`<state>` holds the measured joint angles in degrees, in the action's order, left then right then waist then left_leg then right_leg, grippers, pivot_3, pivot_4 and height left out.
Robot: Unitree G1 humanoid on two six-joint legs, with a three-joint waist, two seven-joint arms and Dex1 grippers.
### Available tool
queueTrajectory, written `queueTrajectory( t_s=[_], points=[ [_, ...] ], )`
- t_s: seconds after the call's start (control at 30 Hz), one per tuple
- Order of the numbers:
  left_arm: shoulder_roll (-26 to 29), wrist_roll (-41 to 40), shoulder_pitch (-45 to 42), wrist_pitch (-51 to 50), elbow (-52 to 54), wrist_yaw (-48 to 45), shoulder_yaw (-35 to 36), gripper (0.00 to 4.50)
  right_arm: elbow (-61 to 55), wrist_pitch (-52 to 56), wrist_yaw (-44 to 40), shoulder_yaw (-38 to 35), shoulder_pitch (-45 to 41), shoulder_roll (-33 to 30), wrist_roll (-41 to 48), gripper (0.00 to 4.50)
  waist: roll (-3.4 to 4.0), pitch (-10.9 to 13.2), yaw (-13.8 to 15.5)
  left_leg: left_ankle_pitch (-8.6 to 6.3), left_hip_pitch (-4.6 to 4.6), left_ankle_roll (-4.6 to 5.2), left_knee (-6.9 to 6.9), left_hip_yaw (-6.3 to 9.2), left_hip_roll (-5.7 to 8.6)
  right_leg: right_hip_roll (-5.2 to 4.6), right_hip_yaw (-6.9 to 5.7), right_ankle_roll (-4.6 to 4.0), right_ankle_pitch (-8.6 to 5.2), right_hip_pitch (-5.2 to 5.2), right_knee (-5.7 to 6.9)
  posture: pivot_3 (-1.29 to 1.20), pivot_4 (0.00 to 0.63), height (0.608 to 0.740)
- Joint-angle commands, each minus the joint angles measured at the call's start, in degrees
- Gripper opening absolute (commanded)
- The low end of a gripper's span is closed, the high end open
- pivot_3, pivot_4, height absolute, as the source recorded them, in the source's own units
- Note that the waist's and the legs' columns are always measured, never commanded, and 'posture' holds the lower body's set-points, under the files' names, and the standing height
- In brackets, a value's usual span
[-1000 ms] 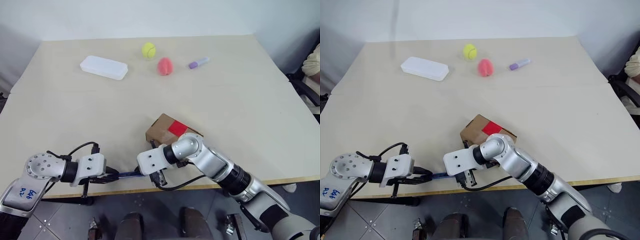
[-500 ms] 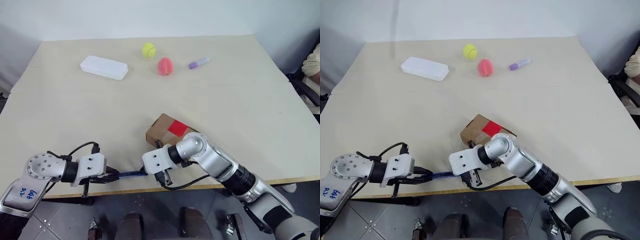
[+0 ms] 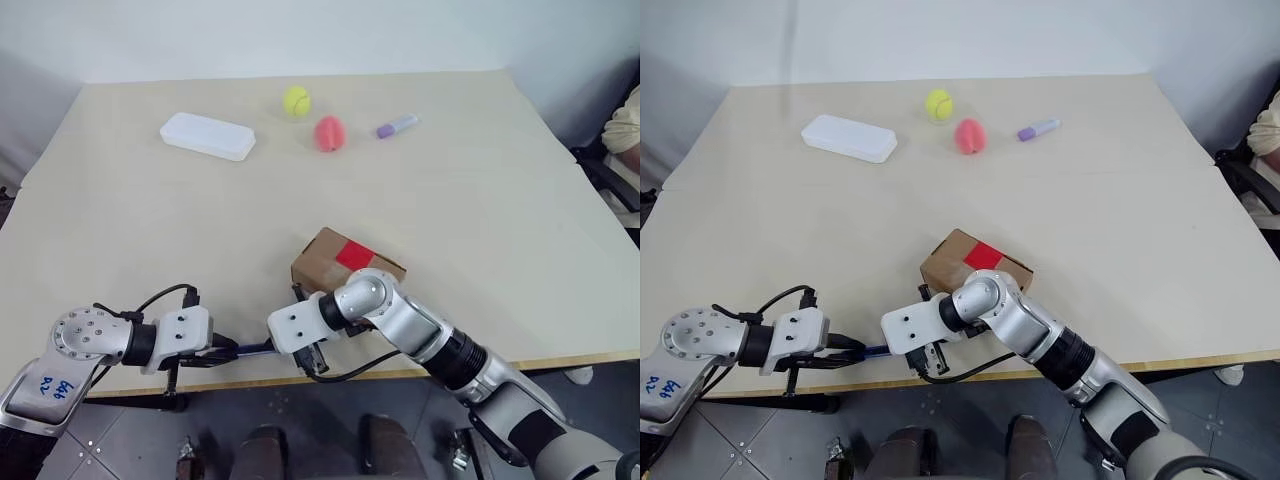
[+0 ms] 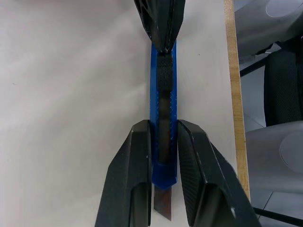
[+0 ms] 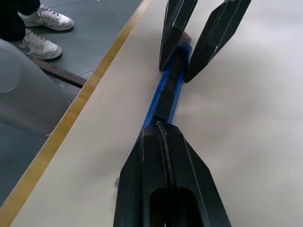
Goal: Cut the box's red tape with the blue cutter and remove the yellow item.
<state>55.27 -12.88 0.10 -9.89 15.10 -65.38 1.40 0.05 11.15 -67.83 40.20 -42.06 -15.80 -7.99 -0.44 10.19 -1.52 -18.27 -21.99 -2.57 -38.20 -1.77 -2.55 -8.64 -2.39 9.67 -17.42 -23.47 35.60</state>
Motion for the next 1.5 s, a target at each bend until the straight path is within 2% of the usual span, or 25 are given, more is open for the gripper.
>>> queueTrajectory(
  t_s=[0.03,0.23,0.37,0.5,0.67,0.77,0.87,1.07,1.17,1.33,1.5],
  points=[
    [-0.94,0.74,0.50,-0.29,0.65,1.29,-0.79,0.44,-0.01,-0.15,-0.58,0.86,-0.06,1.01,0.09,0.02,0.00,0.00,0.02,0.00,0.00,0.00,0.00,0.00,0.00,0.00,0.00,0.00,0.00,0.00,0.00,0.00,0.150,0.740],
    [-1.75,0.95,0.10,0.25,0.26,1.70,-1.02,0.44,1.33,-0.91,-0.50,0.66,-0.13,1.99,0.19,0.02,0.01,-0.01,0.07,0.00,0.01,0.00,0.00,-0.01,0.00,0.00,0.00,-0.01,0.00,0.01,0.00,0.00,0.150,0.740],
    [-2.12,1.10,0.18,0.31,-0.15,2.27,-0.34,0.44,0.11,2.33,0.97,-3.99,-0.69,3.43,3.31,0.02,0.01,0.00,0.11,0.00,0.01,0.00,-0.02,-0.01,0.00,0.00,0.00,-0.01,0.01,0.02,0.00,0.00,0.150,0.740],
    [-2.76,-0.53,1.33,1.59,-0.05,2.79,2.47,0.44,-6.42,12.18,0.63,-11.60,-0.97,2.49,10.41,0.02,0.01,0.00,0.07,0.00,-0.03,0.00,-0.02,-0.01,-0.02,0.00,0.00,-0.01,0.01,-0.01,0.00,0.00,0.150,0.740],
    [-4.22,-2.48,2.91,3.62,0.40,3.96,6.02,0.44,-13.07,21.24,-0.07,-16.36,-1.08,-1.77,15.40,0.02,0.00,0.00,-0.03,-0.02,-0.04,-0.03,-0.01,-0.01,-0.05,0.01,-0.02,-0.02,0.01,-0.05,0.00,0.00,0.150,0.740],
    [-6.88,-5.94,3.52,6.48,0.76,5.74,12.11,0.44,-16.80,33.32,-1.84,-23.97,-4.12,-8.35,22.25,0.55,-0.04,0.05,0.01,-0.03,-0.11,-0.04,0.00,-0.02,-0.05,0.01,-0.02,-0.02,0.01,-0.11,-0.03,0.00,0.150,0.740],
    [-9.17,-7.29,1.89,10.35,-1.12,7.43,16.51,0.44,-16.40,43.54,0.01,-29.65,-8.60,-11.52,27.68,1.54,-0.04,0.07,0.02,-0.03,-0.16,-0.03,-0.06,-0.06,-0.07,0.01,-0.02,-0.04,0.02,-0.13,-0.07,0.00,0.150,0.740],
    [-11.26,-6.21,-4.49,18.74,-6.78,8.94,17.86,0.44,-12.14,56.30,4.64,-35.31,-16.87,-11.45,34.79,3.58,-0.04,0.07,-0.20,-0.04,-0.09,-0.04,0.03,-0.14,-0.14,0.05,-0.05,-0.10,0.03,-0.18,-0.06,0.00,0.150,0.740],
    [-12.70,-2.73,-8.81,26.17,-11.39,10.64,16.19,0.44,-8.08,61.03,7.01,-37.43,-21.13,-10.66,37.52,4.48,-0.04,0.06,-0.12,-0.05,-0.11,-0.03,0.01,-0.20,-0.14,0.03,-0.06,-0.10,0.04,-0.21,-0.05,0.00,0.150,0.740],
    [-17.15,2.57,-16.89,34.34,-19.25,14.10,10.86,0.44,3.16,64.45,12.27,-39.02,-27.67,-7.36,38.35,4.48,-0.07,0.04,-0.12,-0.05,-0.09,-0.04,-0.04,-0.25,-0.14,0.02,-0.09,-0.09,0.07,-0.21,-0.02,0.00,0.150,0.740],
    [-21.33,5.92,-22.66,41.01,-25.61,17.11,6.76,0.44,7.84,65.99,13.66,-38.00,-29.90,-5.02,40.13,4.48,-0.08,0.04,-0.24,-0.05,-0.11,-0.05,-0.03,-0.27,-0.14,0.01,-0.17,-0.07,0.09,-0.23,-0.01,0.00,0.150,0.740]
  ],
)
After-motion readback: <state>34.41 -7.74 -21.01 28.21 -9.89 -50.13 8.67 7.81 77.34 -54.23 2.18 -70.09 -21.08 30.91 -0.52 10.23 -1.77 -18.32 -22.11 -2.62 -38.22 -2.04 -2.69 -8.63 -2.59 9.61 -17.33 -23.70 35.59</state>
